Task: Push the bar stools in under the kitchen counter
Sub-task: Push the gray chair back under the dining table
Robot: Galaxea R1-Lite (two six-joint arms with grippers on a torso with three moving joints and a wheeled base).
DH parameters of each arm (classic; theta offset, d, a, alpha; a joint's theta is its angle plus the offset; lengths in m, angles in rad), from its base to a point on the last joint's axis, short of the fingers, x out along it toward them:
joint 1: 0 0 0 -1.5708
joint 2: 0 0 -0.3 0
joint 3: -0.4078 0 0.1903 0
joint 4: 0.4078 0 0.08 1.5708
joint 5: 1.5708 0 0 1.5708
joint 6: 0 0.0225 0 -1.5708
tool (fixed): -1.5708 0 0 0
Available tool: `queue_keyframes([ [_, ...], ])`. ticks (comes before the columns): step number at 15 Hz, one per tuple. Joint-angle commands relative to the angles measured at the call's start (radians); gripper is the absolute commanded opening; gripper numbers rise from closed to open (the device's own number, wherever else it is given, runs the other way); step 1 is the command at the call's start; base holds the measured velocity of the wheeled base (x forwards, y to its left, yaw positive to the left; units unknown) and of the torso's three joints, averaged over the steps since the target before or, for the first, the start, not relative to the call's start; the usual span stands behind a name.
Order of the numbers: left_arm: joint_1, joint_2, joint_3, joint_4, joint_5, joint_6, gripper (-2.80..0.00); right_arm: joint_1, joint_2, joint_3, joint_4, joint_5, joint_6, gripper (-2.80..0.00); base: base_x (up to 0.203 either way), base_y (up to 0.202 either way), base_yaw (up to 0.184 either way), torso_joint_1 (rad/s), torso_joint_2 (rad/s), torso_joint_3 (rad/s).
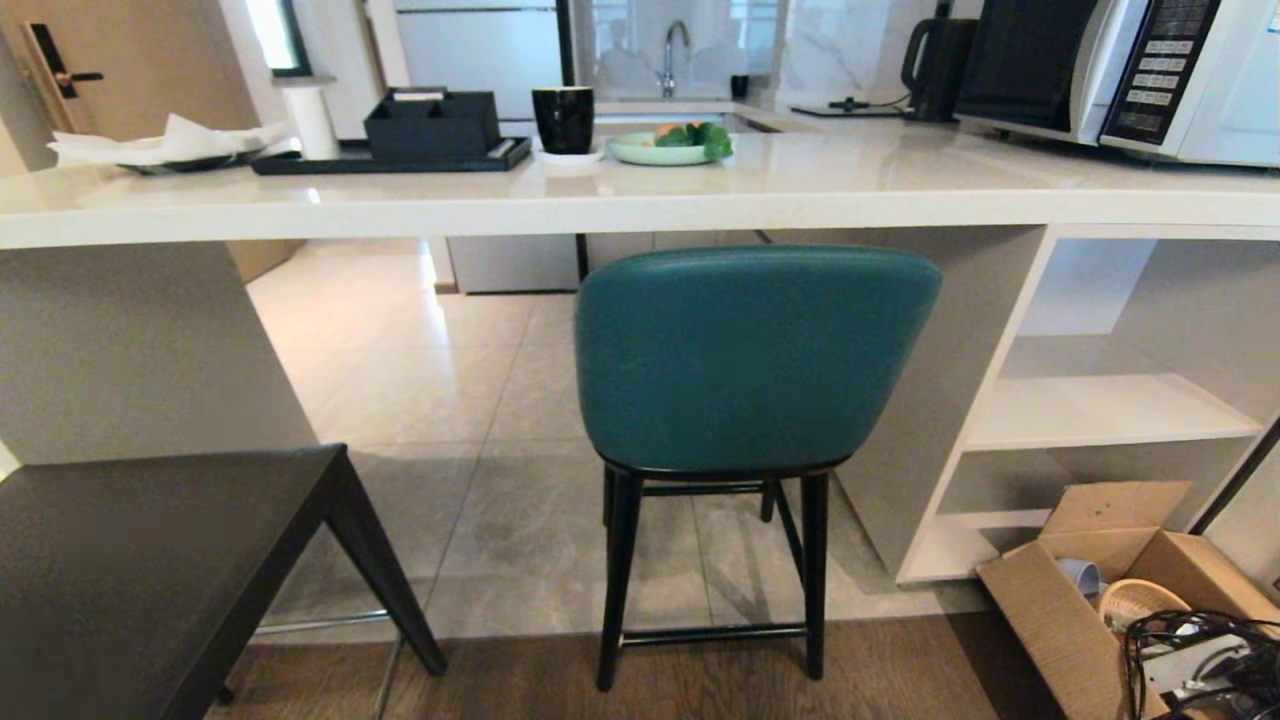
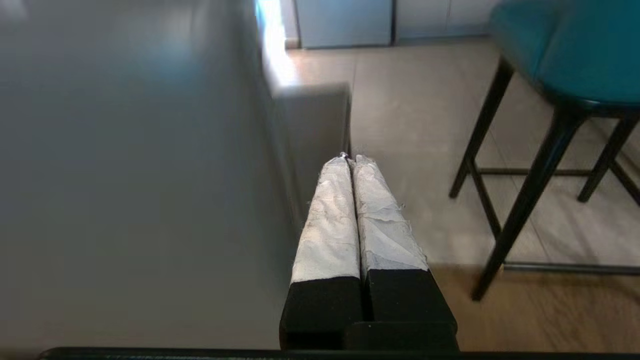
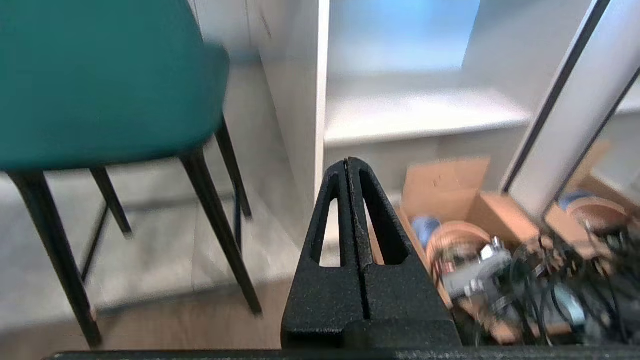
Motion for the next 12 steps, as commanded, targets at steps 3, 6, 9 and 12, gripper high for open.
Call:
queue_keyframes([
  [3,0.004,-0.048,0.119,-0.009,0.153,-0.045,-2.80,0.000,0.004,0.165,-0.028,-0.003,-0.001,-2.80,0.000,0.000,0.000,0.000,0.00,0.000],
  [6,0.005,-0.048,0.148,-0.074,0.129,-0.078,-2.80,-0.001,0.004,0.247,-0.119,-0.012,0.002,-2.80,0.000,0.000,0.000,0.000,0.00,0.000],
  [9,0.005,-0.048,0.187,-0.082,-0.008,-0.066,-2.80,-0.085,-0.002,0.246,-0.110,-0.021,-0.022,-2.80,0.000,0.000,0.000,0.000,0.00,0.000],
  [12,0.003,-0.048,0.197,-0.105,-0.037,-0.096,-2.80,-0.153,-0.176,0.258,-0.056,0.018,-0.074,-2.80,0.000,0.000,0.000,0.000,0.00,0.000],
])
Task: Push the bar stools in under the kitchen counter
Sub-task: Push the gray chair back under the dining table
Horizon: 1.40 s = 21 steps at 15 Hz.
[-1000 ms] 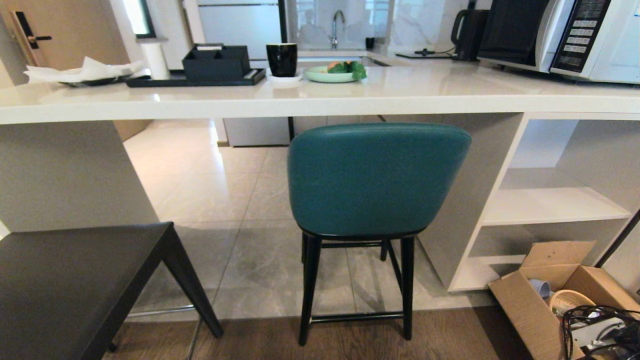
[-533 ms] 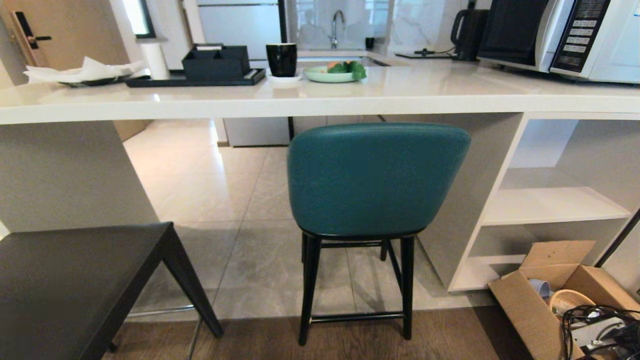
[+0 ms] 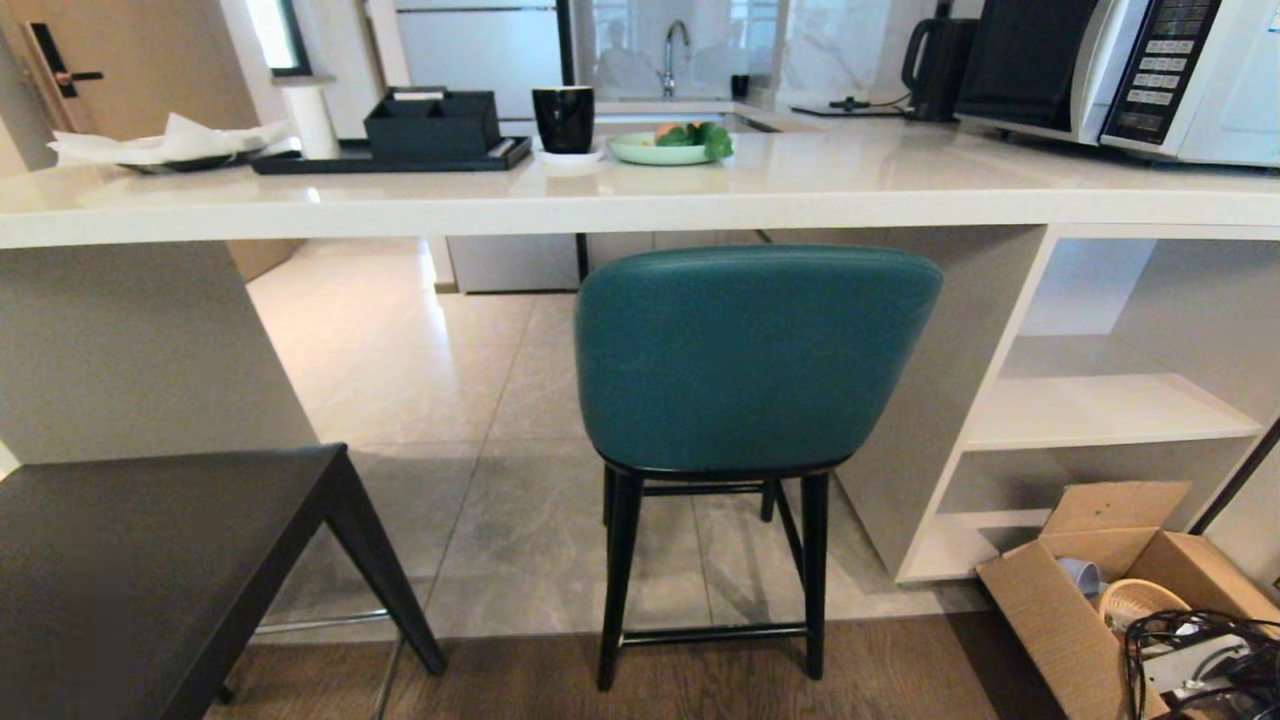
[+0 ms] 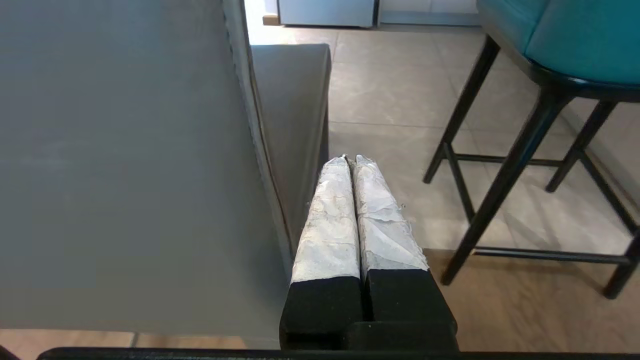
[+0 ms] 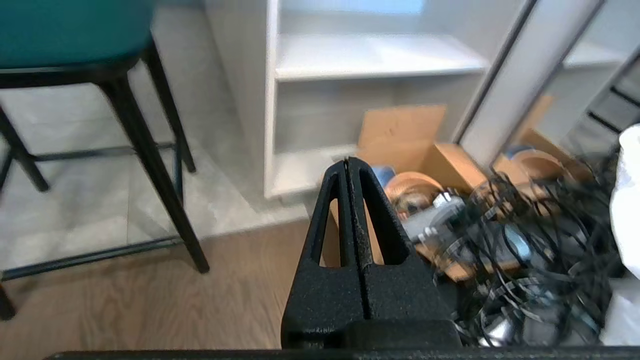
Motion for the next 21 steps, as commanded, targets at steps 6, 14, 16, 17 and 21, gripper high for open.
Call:
queue_keyframes([
  [6,0.002,0.002,0.007,0.000,-0.012,-0.021,-2.80,-0.021,-0.184,0.039,0.086,0.361,-0.009,-2.80,0.000,0.000,0.000,0.000,0.00,0.000],
  [14,0.001,0.002,0.051,-0.043,-0.116,0.071,-2.80,-0.023,-0.183,0.040,0.110,0.313,0.129,-2.80,0.000,0.000,0.000,0.000,0.00,0.000],
  [16,0.000,0.002,0.051,-0.043,-0.118,0.071,-2.80,-0.023,-0.183,0.040,0.114,0.338,0.040,-2.80,0.000,0.000,0.000,0.000,0.00,0.000],
  [17,0.000,0.002,0.053,-0.043,-0.118,0.071,-2.80,-0.023,-0.183,0.040,0.116,0.353,0.014,-2.80,0.000,0.000,0.000,0.000,0.00,0.000],
  [21,0.001,0.002,0.053,-0.043,-0.119,0.071,-2.80,-0.023,-0.183,0.038,0.112,0.319,0.107,-2.80,0.000,0.000,0.000,0.000,0.00,0.000],
])
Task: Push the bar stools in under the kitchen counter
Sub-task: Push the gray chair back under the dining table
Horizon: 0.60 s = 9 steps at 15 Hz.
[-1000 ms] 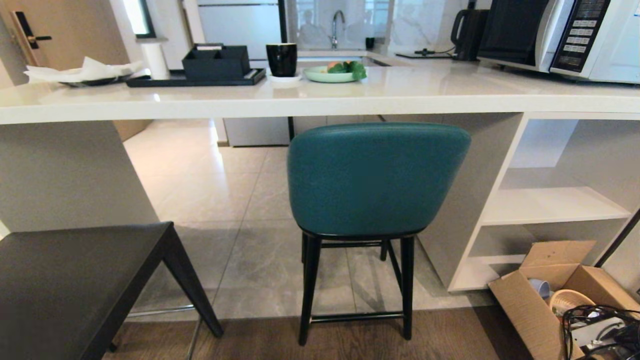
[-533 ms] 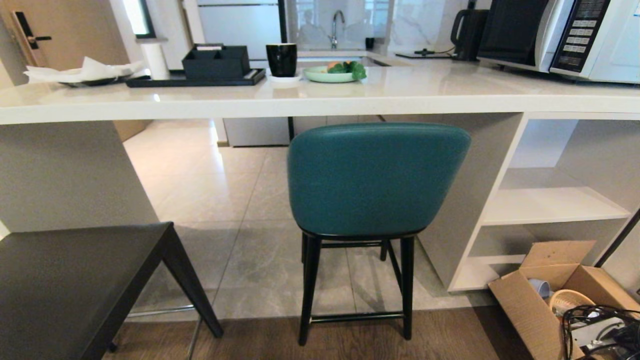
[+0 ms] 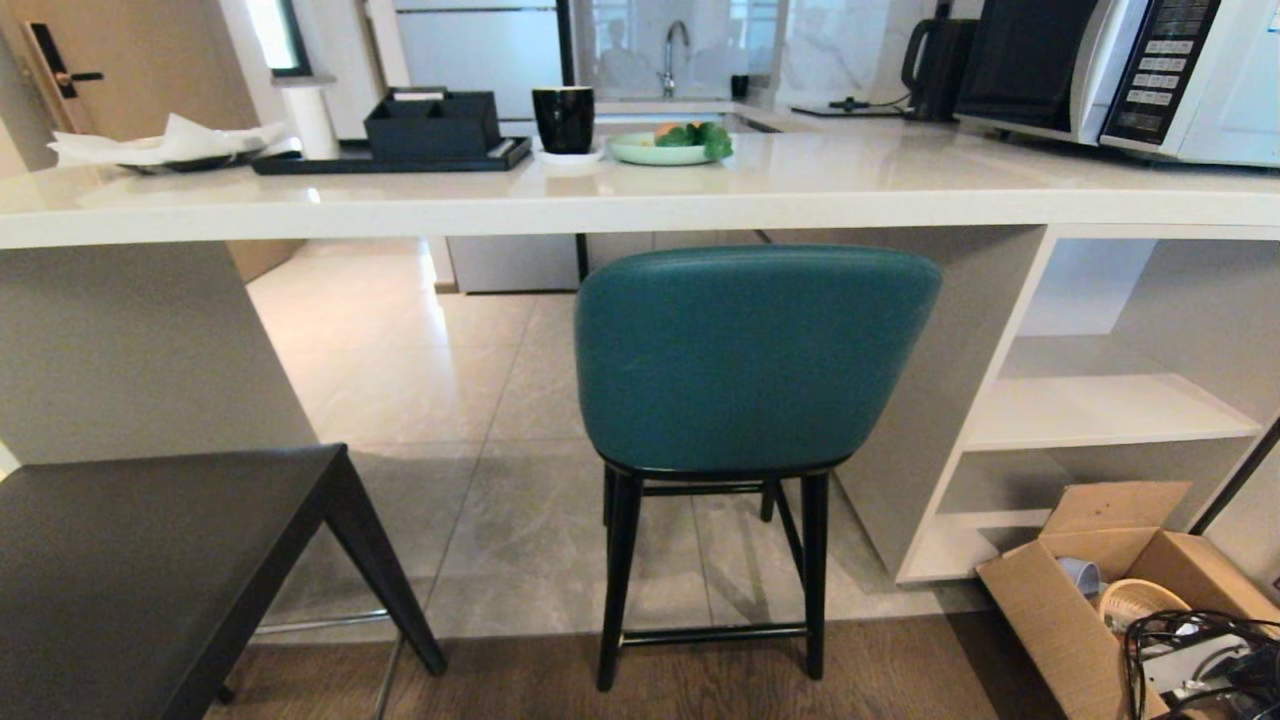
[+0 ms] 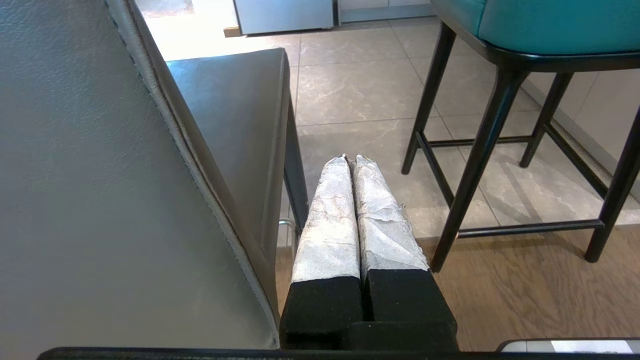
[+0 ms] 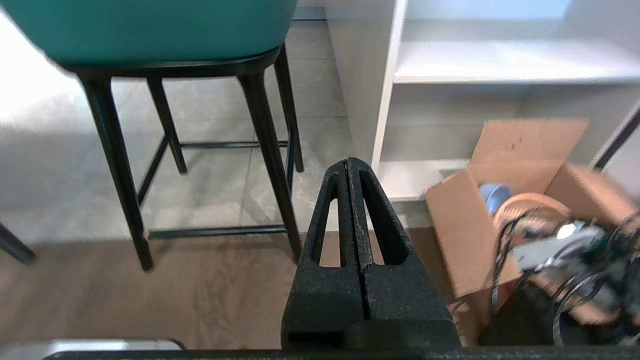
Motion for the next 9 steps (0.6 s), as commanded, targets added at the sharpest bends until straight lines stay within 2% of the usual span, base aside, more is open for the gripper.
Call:
queue_keyframes([
  [1,0.001,0.002,0.011,0.000,0.000,0.000,-2.80,0.000,0.000,0.002,-0.003,-0.007,0.033,-2.80,0.000,0.000,0.000,0.000,0.00,0.000],
  [4,0.000,0.002,0.012,-0.003,0.003,-0.009,-2.80,0.000,0.000,0.002,-0.003,-0.007,0.033,-2.80,0.000,0.000,0.000,0.000,0.00,0.000],
  [6,0.000,0.002,0.012,-0.006,0.015,-0.058,-2.80,0.000,0.000,0.002,-0.003,-0.007,0.033,-2.80,0.000,0.000,0.000,0.000,0.00,0.000],
  [9,0.000,0.002,0.014,-0.020,0.017,-0.065,-2.80,0.000,0.000,0.002,-0.003,-0.007,0.032,-2.80,0.000,0.000,0.000,0.000,0.00,0.000],
])
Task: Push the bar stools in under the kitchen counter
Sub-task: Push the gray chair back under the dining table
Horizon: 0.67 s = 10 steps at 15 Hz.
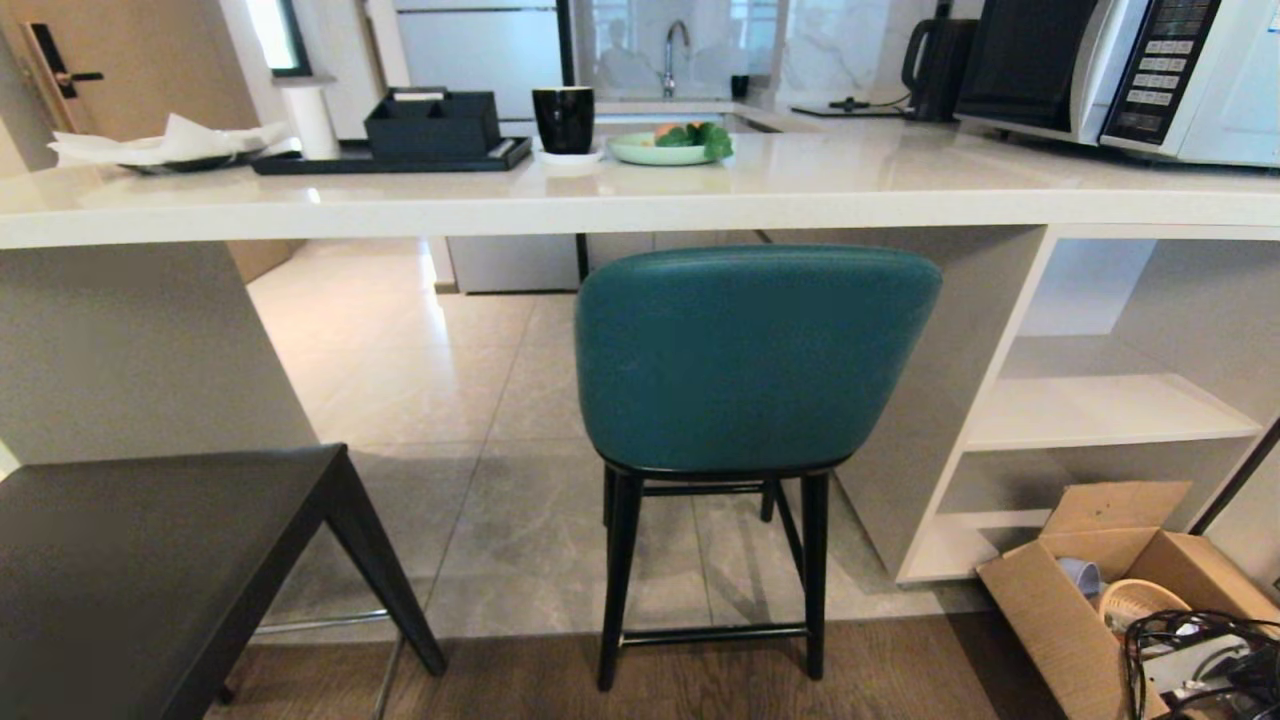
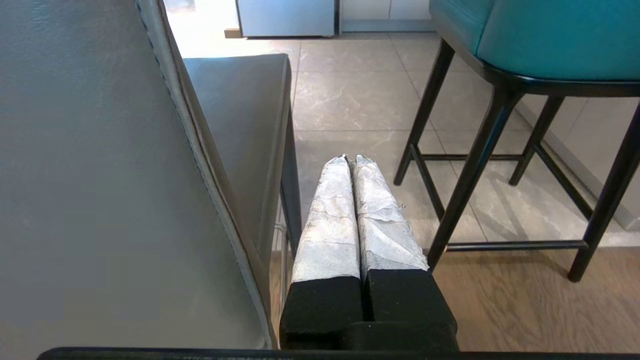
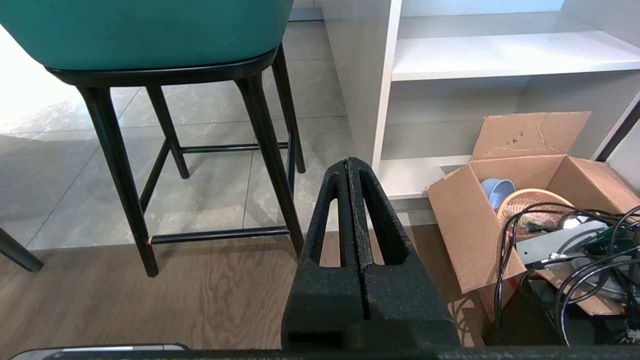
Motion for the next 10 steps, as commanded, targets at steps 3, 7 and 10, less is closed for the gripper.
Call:
queue_keyframes([
  [3,0.000,0.001,0.017,-0.001,-0.002,0.000,-2.80,0.000,0.000,0.002,-0.001,0.000,0.000,-2.80,0.000,0.000,0.000,0.000,0.00,0.000],
  [7,0.000,0.001,0.017,-0.002,0.000,0.000,-2.80,0.000,0.000,0.002,-0.001,0.000,0.000,-2.80,0.000,0.000,0.000,0.000,0.00,0.000],
  [10,0.000,0.001,0.017,-0.002,-0.002,0.000,-2.80,0.000,0.000,0.002,-0.001,0.000,0.000,-2.80,-0.157,0.000,-0.003,0.006,0.00,0.003],
])
